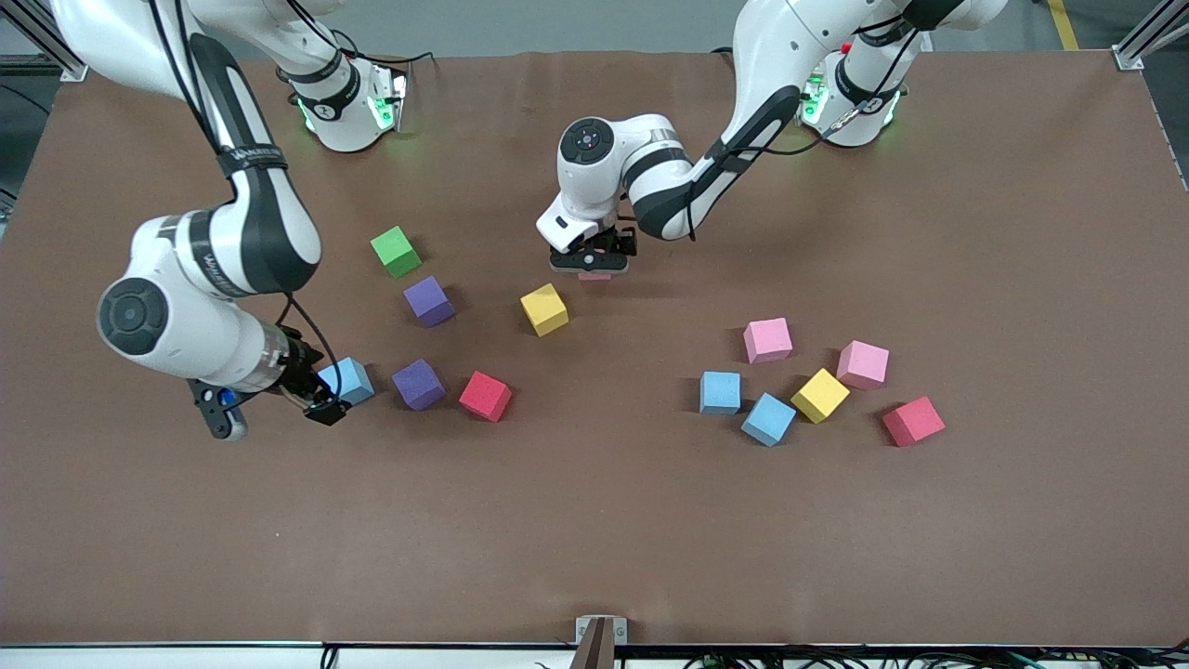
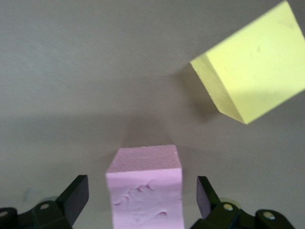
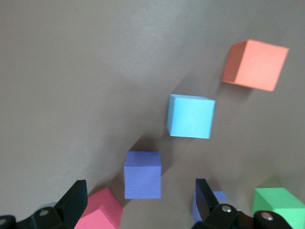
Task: Arrange 11 blocks into digit 3
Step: 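Place the pink cube mid-table with the left gripper while the right gripper reaches purple, then reach the left gripper to another pink cube while the right gripper grasps purple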
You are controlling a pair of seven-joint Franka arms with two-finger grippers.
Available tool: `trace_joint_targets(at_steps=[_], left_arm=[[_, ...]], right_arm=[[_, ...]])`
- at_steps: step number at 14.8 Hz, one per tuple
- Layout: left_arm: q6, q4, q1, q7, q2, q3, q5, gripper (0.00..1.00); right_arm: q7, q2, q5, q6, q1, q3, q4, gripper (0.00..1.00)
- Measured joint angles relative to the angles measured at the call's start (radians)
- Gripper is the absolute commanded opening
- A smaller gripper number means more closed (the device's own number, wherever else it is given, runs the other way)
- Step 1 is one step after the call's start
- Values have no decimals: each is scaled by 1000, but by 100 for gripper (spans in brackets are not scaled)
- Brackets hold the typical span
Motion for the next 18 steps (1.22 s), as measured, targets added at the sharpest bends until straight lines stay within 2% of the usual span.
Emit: trace_joint_targets(at_steps=[4,8,14,18], left_arm=[[-85,14,62,-5,-70,1,-1,100],[-134,1,197,28,-135,3,-1,100],[-129,-121,405,171,-213,3,5,100],[8,-242,502,171,-250,2,66,100]], right_arm=[[22,31,0,102,31,0,-40,100],[55,76,0,142,49,0,-43,100],[60,104,0,187,67,0,-70,100],[71,111,0,319,98,0,-177,100]])
